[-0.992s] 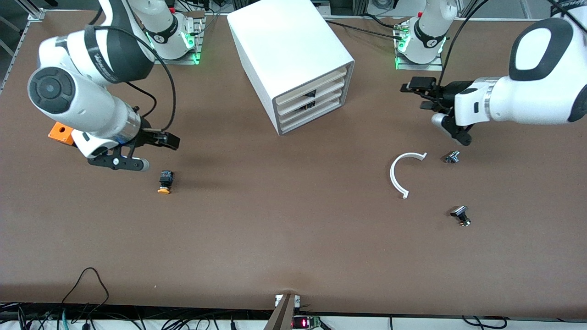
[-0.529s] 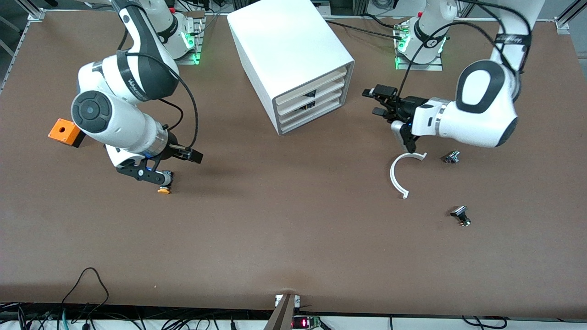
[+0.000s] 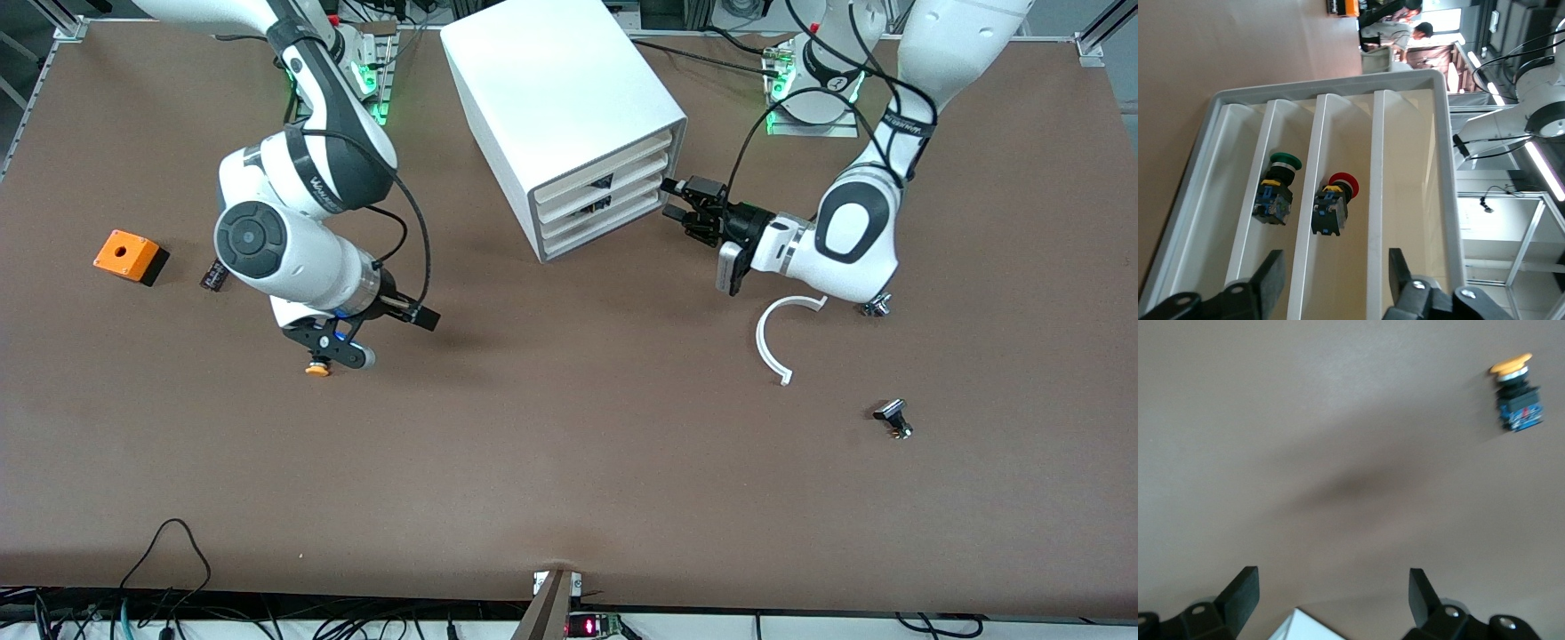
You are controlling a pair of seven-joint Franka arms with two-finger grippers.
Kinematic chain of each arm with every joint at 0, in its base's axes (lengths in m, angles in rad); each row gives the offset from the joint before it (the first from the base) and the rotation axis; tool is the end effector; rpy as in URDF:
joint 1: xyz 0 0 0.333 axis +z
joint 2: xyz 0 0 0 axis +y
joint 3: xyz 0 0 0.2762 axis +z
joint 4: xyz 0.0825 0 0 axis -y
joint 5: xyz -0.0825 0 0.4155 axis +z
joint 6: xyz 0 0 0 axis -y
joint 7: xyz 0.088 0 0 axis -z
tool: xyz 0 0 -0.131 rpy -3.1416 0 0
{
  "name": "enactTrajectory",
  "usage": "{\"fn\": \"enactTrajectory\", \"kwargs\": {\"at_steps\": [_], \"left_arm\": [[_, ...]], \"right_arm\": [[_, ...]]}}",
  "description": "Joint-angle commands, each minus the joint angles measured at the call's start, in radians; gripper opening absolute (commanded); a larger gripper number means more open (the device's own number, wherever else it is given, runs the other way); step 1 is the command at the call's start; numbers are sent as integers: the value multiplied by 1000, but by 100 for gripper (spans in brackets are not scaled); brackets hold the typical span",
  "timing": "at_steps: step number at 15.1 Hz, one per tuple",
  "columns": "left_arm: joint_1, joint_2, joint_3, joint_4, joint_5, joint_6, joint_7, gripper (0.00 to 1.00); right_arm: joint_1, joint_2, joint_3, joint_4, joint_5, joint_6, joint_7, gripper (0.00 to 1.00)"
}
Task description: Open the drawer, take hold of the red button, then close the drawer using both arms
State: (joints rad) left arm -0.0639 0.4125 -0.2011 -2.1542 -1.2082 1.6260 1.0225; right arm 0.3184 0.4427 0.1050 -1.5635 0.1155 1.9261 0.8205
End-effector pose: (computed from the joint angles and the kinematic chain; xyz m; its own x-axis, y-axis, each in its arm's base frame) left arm 0.4493 -0.2503 0.1587 0.8642 -0.5022 0.0318 -0.1102 -0.1272 0.9857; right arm 0.6199 0.2845 0.3117 0.8897 -0.4258 -0.1648 -0.4376 -0.8982 -0.0419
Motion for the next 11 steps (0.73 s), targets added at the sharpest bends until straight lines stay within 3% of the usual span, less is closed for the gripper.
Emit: {"fn": "enactTrajectory", "kwargs": {"at_steps": [1, 3, 11], "left_arm": [[3, 34, -23, -18, -48, 5, 63, 60], [-7, 52, -26, -30, -50, 5, 85, 54], [-53, 100, -29, -65, -85, 34, 139, 51]], "right_arm": [[36, 53, -2, 75, 12, -6, 75, 99], [60, 71, -2, 100, 12, -6, 120, 99], [125, 160, -2, 256, 12, -13, 281, 99]]}}
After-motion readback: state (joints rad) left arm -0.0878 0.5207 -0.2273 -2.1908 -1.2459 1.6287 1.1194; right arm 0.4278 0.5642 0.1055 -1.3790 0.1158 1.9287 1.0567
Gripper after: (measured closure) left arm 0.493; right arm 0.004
